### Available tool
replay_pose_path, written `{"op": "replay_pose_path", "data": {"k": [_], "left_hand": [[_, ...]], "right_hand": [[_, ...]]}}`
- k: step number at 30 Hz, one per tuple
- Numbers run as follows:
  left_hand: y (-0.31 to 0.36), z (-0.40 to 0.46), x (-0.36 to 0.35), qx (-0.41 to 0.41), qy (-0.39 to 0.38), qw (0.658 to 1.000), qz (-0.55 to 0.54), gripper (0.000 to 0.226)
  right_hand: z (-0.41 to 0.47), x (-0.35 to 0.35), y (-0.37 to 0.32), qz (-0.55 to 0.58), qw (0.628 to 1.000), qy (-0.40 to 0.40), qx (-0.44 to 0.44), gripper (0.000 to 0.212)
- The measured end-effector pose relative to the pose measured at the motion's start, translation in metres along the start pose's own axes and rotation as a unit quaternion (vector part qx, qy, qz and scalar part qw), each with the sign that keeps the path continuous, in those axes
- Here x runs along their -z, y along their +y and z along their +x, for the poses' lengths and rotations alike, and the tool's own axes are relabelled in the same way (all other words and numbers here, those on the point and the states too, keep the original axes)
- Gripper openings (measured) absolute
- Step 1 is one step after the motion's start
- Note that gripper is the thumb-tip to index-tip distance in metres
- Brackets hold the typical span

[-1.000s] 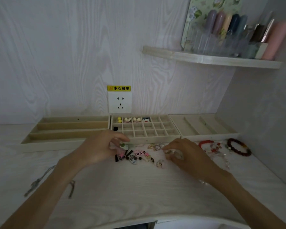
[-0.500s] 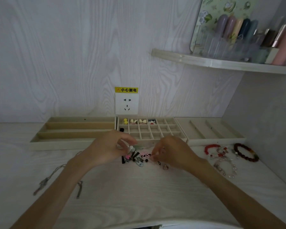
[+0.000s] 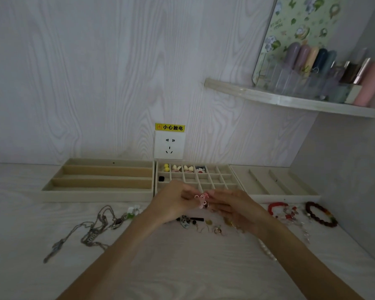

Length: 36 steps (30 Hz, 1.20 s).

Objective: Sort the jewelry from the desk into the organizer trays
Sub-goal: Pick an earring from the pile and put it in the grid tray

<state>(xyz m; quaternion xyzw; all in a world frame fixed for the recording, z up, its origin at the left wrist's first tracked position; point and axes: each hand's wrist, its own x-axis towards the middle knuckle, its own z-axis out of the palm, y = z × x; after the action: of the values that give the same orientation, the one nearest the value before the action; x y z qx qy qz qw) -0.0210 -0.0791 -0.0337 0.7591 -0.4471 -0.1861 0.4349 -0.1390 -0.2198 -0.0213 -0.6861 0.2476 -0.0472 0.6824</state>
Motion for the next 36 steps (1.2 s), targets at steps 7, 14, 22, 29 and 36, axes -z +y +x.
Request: {"op": "replay_pose_path", "data": {"k": [7,14,22,29,36], "left_hand": [[-0.001,-0.003,0.006,-0.013,0.032,0.999,0.015,0.011],[-0.009,-0.005,0.024,0.018,0.036,0.998,0.038,0.007],[-0.018,-0.017,0.05,0.026,0.024,0.997,0.068,0.017],[-0.018,-0.022,0.038,0.01,-0.013,0.996,0.083,0.011],[-0.006,-0.007,0.003,-0.007,-0.038,0.99,0.139,0.011]], "right_hand": [[0.001,-0.005,-0.001,0.011,0.999,0.03,0.031,0.023],[-0.003,-0.002,-0.013,-0.116,0.991,0.032,0.062,0.019],[-0.001,0.037,-0.029,-0.406,0.904,0.01,0.132,0.019],[-0.005,0.065,-0.029,-0.527,0.842,0.021,0.115,0.02],[-0.019,0.051,-0.012,-0.54,0.823,-0.006,0.174,0.017]]}}
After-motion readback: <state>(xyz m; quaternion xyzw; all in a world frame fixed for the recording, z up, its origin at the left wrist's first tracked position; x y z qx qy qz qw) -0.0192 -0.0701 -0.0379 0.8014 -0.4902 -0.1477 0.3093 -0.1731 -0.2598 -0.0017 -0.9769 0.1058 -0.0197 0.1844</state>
